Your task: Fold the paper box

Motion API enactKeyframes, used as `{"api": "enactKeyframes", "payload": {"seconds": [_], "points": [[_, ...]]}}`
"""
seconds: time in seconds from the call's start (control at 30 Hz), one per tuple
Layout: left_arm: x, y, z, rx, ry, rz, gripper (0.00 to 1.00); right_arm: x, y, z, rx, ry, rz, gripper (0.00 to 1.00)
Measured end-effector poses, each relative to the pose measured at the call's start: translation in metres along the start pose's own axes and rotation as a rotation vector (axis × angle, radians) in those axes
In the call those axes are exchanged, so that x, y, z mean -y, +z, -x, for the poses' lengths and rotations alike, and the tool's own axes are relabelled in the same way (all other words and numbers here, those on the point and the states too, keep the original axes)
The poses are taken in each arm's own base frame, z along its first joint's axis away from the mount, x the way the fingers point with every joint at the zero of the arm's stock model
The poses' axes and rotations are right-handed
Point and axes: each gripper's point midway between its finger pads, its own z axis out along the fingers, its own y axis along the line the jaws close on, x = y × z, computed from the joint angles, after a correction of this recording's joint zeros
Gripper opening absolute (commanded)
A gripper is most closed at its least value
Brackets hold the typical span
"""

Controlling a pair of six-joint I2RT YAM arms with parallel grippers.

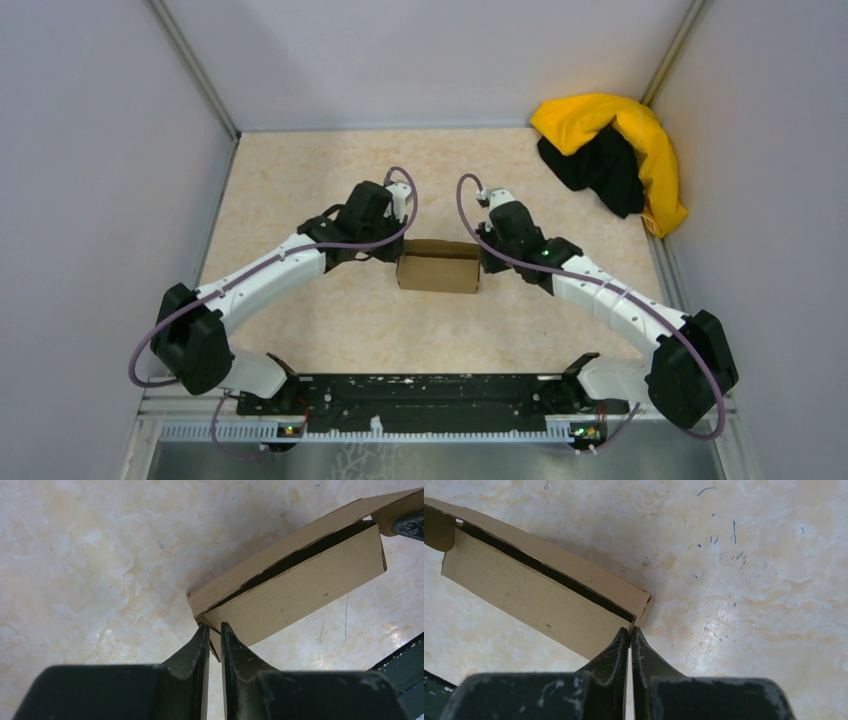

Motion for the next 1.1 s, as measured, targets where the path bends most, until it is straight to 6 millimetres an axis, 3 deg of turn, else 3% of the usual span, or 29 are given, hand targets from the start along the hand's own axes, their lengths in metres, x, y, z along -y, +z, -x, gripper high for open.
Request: {"api": "enactKeyframes", "payload": {"seconds": [0.9, 1.0, 1.1], "points": [[-0.0040, 0.0020, 0.0005, 0.003, -0.012, 0.025, 0.17, -0.0078, -0.0015, -0.0009, -0.027, 0.032, 0.024, 0.00], [-0.0042, 0.0021, 0.0004, 0.003, -0.012, 0.027, 0.20, -0.0080, -0.0016, -0.0011, -0.028, 0.035, 0.024, 0.00], [-0.0047, 0.0021, 0.0000, 0.002, -0.013, 0.029, 0.31, -0.0089, -0.0016, -0.0012, -0.029, 0.039, 0.028, 0.00]]}}
